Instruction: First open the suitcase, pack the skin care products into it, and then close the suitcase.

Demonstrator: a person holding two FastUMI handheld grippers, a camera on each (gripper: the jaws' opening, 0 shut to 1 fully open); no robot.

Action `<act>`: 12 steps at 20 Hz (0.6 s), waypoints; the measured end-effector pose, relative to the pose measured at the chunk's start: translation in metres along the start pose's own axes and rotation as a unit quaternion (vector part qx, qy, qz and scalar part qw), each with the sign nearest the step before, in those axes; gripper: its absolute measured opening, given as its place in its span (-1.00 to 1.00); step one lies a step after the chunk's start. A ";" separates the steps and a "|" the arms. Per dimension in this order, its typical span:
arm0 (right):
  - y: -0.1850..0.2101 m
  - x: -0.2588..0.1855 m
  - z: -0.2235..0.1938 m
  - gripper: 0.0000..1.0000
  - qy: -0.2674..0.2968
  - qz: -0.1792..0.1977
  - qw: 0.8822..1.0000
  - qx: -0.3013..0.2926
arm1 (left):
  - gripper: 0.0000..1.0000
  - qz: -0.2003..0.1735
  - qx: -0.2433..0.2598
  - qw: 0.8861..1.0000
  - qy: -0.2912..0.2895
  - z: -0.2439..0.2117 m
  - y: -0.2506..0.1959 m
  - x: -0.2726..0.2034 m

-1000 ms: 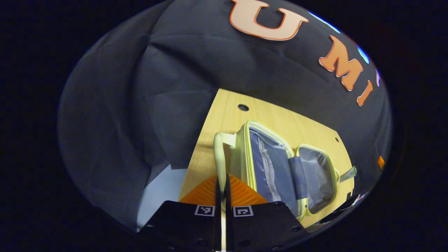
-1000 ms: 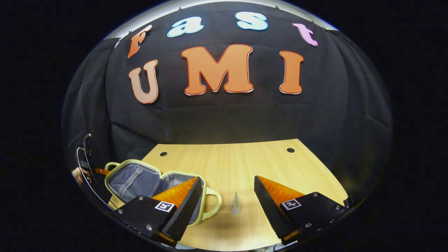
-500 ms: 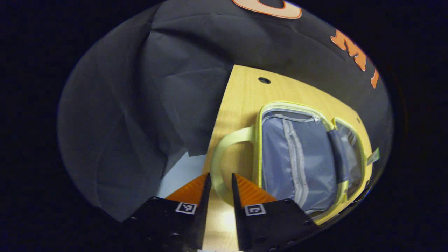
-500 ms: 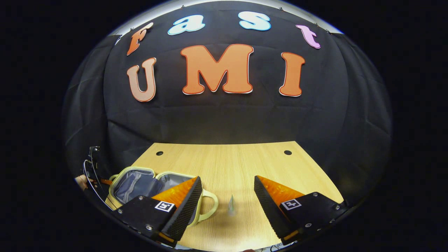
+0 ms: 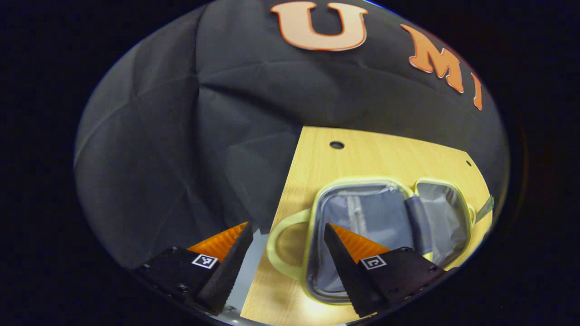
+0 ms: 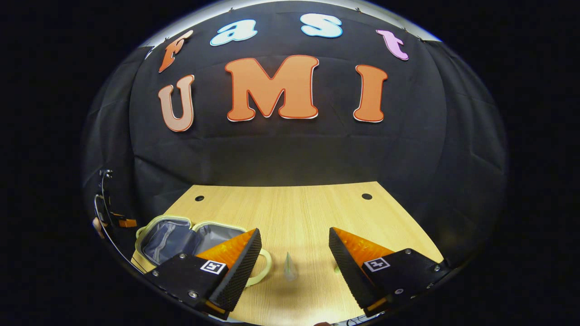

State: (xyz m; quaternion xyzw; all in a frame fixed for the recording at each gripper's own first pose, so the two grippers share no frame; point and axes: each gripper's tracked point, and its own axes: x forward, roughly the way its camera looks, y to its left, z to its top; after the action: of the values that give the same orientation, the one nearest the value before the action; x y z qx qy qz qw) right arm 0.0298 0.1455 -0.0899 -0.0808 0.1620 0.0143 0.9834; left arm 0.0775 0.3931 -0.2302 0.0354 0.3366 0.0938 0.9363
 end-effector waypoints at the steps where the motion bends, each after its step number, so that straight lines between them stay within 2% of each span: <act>1: -0.005 0.002 0.001 0.89 -0.002 0.000 1.000 0.000 | 1.00 0.000 0.001 1.000 -0.017 0.014 -0.015 -0.009; 2: -0.009 0.004 0.001 0.89 -0.004 0.001 1.000 0.001 | 0.95 -0.004 -0.002 1.000 -0.028 0.026 -0.032 -0.018; 7: -0.031 0.014 -0.003 0.89 0.002 0.009 1.000 0.006 | 0.96 -0.040 -0.016 0.993 -0.108 0.085 -0.132 -0.062; 12: -0.061 0.018 -0.010 0.90 0.006 0.023 1.000 -0.004 | 0.96 -0.092 0.002 0.984 -0.154 0.104 -0.246 -0.109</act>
State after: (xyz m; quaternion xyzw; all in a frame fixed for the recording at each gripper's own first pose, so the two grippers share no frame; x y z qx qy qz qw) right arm 0.0471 0.0841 -0.0958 -0.0809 0.1693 0.0368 0.9815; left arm 0.0993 0.1296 -0.1139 0.0199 0.1902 0.0006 0.9815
